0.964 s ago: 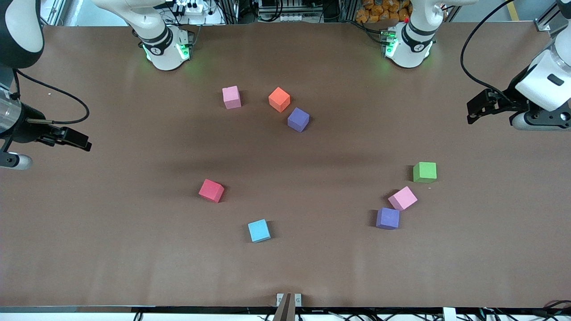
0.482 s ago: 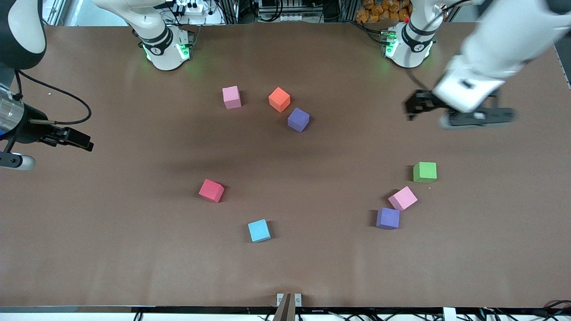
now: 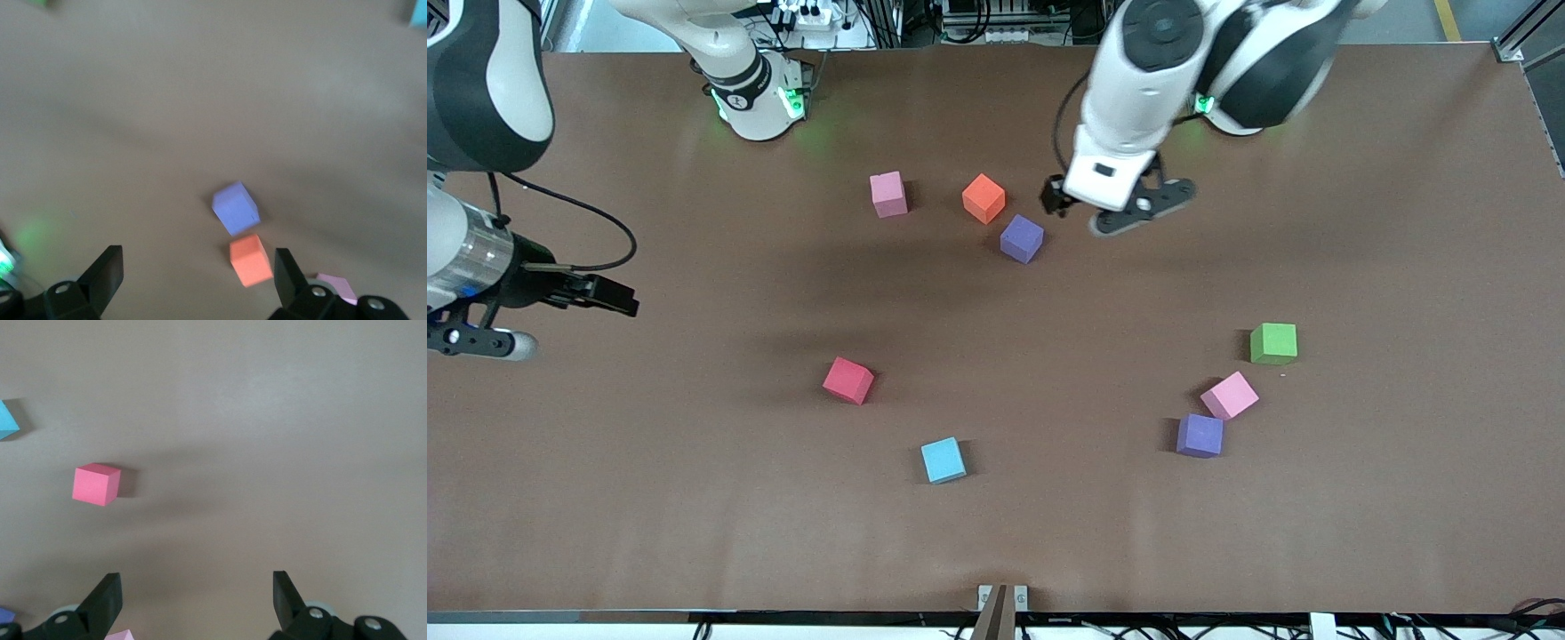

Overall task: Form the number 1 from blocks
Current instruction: 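Grasp the orange cube with the left gripper while the right gripper reaches out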

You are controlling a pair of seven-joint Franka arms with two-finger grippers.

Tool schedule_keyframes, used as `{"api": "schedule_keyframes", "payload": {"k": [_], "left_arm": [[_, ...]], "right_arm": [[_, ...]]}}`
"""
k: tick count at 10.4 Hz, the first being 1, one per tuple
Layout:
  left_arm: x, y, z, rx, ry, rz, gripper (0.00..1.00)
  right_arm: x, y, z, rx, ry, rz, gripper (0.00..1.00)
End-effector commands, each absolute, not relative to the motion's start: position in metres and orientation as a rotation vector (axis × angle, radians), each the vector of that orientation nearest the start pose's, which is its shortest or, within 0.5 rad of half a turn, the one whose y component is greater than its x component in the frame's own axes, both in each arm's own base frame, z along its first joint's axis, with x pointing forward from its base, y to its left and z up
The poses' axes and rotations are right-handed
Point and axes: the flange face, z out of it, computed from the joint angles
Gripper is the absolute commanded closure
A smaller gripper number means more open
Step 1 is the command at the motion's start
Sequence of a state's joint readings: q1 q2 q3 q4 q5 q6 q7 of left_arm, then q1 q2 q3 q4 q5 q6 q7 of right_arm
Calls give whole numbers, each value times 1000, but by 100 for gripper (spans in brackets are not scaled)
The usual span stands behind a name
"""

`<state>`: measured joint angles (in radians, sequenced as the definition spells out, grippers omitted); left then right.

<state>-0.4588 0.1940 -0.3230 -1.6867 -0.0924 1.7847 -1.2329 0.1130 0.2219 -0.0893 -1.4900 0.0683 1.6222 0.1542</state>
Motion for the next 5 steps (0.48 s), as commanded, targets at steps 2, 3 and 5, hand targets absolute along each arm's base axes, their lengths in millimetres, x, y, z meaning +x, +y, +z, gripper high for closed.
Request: {"api": "schedule_keyframes", "payload": {"k": [2,3,5], "left_arm": [[375,-497,375,-2957,-1086,313,0],[362,-505,351,-2942,-1129,315,0],[332,-523,310,-2912,-1204,360,0]], "right_arm": [[634,42,505,-3041,212,169,0],[640,48,495,-3043,204,162,0],[647,60,478,-3048,181,151,0]]}}
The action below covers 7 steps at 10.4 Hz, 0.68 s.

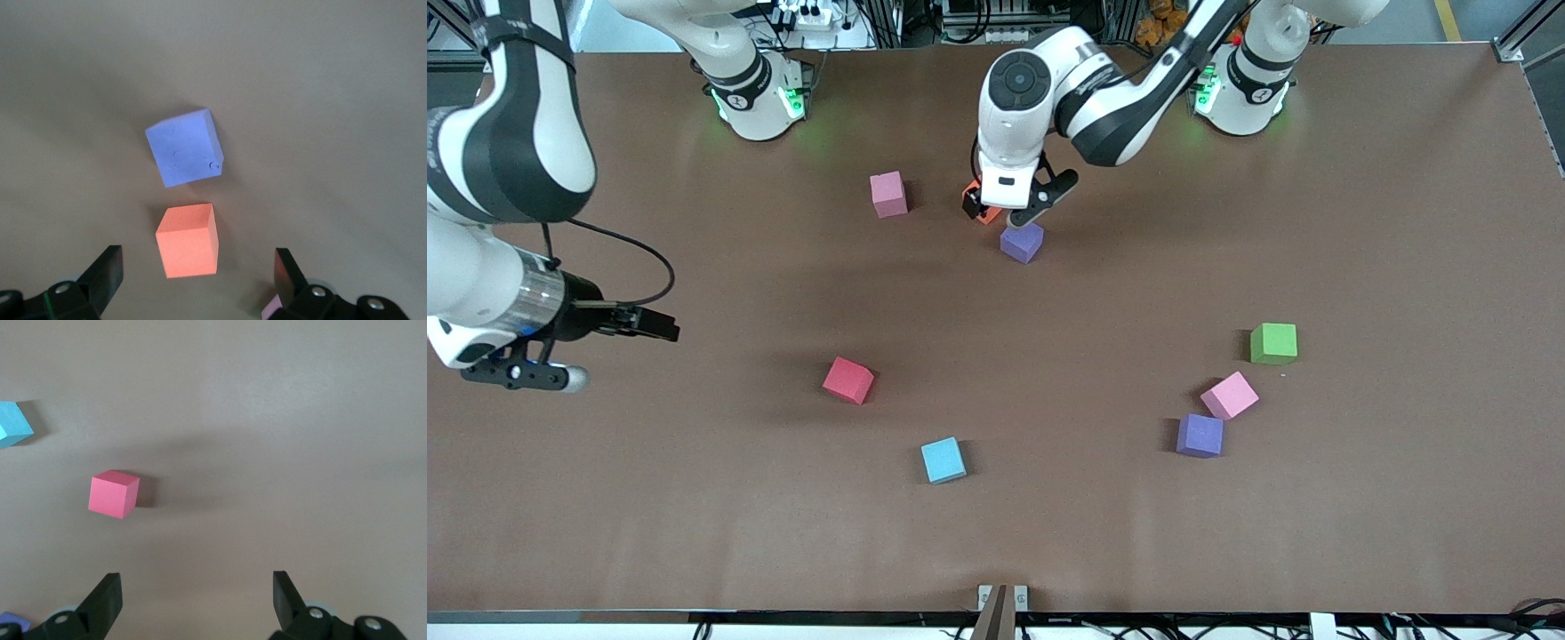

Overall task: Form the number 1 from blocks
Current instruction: 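Grasp the orange cube with the left gripper while the right gripper reaches out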

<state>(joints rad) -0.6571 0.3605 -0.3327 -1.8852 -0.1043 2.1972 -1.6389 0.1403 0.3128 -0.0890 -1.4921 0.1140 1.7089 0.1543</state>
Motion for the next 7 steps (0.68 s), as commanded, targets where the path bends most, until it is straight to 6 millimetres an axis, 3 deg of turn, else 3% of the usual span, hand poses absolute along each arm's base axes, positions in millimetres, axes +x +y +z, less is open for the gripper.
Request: {"api": "schedule_keyframes", "payload": {"k": [1,5,7], "left_arm": [[320,-524,292,-2891,-1268,362,0],[284,-531,246,-2883,-1297,377,0],[280,-529,239,-2882,-1304,376,0]], "right_arm": [[648,63,471,-3050,179,149,0],[651,81,444,-3049,233,96,0],[654,98,433,-3044,346,84,0]]}}
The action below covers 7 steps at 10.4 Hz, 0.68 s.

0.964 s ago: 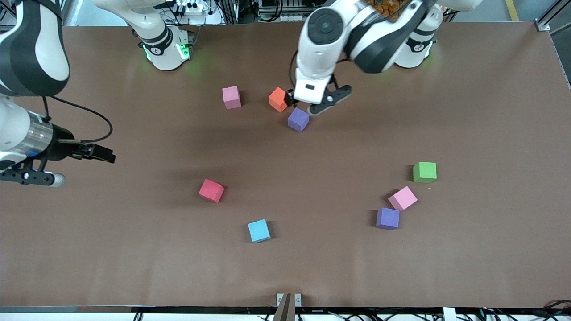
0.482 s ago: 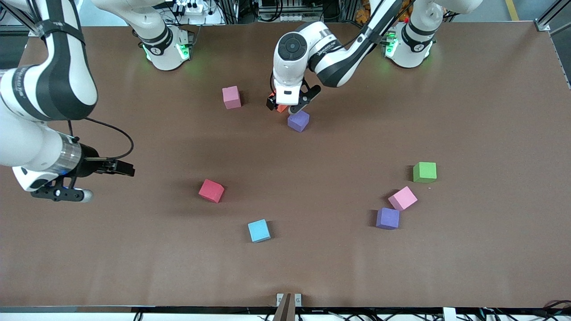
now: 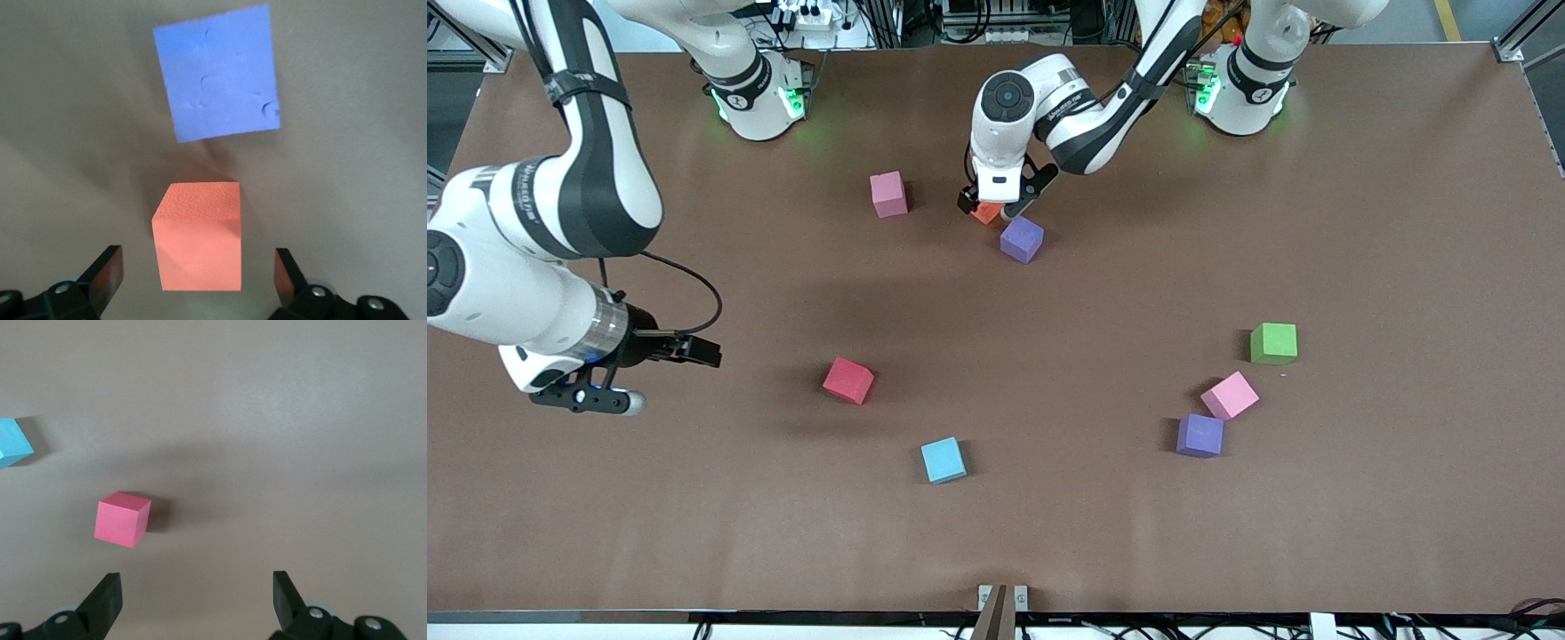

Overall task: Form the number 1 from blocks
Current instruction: 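Carry the orange cube toward the robot with the left gripper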

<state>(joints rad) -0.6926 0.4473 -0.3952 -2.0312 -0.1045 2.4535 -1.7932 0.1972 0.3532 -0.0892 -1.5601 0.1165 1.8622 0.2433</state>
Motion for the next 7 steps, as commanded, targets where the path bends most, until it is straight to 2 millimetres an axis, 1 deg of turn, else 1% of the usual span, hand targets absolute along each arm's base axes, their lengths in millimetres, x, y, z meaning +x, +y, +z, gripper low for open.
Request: {"api": "schedule_keyframes", "payload": {"k": [1,3,4,5,7], "left_arm": [[277,-529,234,-2877,-1299,381,0],[275,-530,225,-2875,-1297,389,0],[276,-532,224,-2893,-1313,387,0],[274,-533,217,-2890,-1312,393,0],[268,-537,205,-2886,-1342,403,0]], "right_arm": [[656,114,424,-3044,370,82,0],[659,119,413,-3046,367,69,0],[658,126,410,-3048,352,70,0],[658,133,405,-3051,337,72,0],[658,139,395,-3056,325,79,0]]}}
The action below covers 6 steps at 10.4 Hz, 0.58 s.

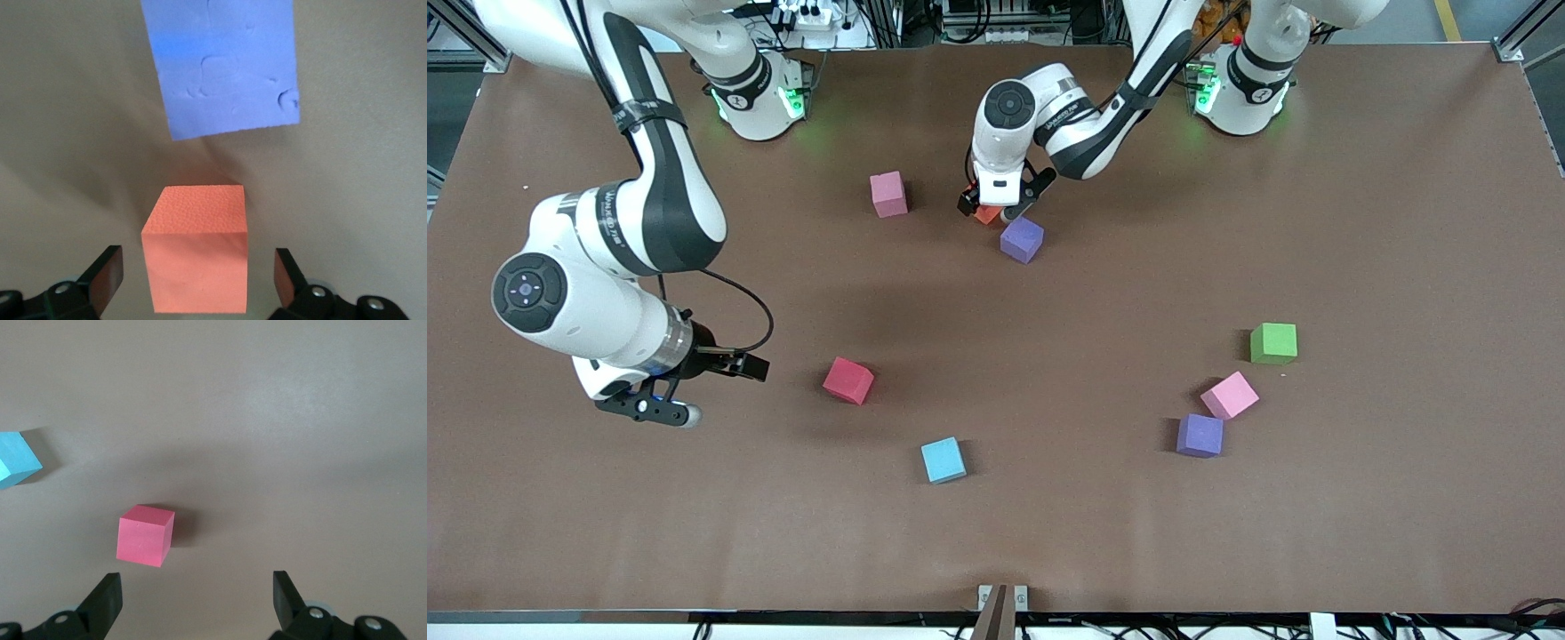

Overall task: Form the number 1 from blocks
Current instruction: 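Carry the orange cube toward the robot with the left gripper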

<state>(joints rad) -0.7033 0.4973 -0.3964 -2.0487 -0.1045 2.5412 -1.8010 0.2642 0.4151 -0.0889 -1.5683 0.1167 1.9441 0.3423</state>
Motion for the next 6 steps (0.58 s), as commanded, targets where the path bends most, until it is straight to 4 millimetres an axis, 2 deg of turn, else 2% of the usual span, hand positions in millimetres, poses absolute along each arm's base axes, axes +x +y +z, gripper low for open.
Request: {"api": "schedule_keyframes", "payload": {"k": [1,3,4,5,6], "left_arm": [[265,-538,200,-2890,-1340,402,0],[260,-540,198,-2897,-1314,397,2],[251,-543,200,-2944,-1219,356,47],[235,-543,206,-2996,-1096,307,89],[224,-546,210,-3046,-977,254,100]], "right_arm": [[658,143,392,-3057,317,74,0],[658,151,385,-3062,299,83,0],[658,155,383,-3061,295,72,0],[658,158,378,-3064,289,80,0],[658,160,376,-3064,287,74,0]]}}
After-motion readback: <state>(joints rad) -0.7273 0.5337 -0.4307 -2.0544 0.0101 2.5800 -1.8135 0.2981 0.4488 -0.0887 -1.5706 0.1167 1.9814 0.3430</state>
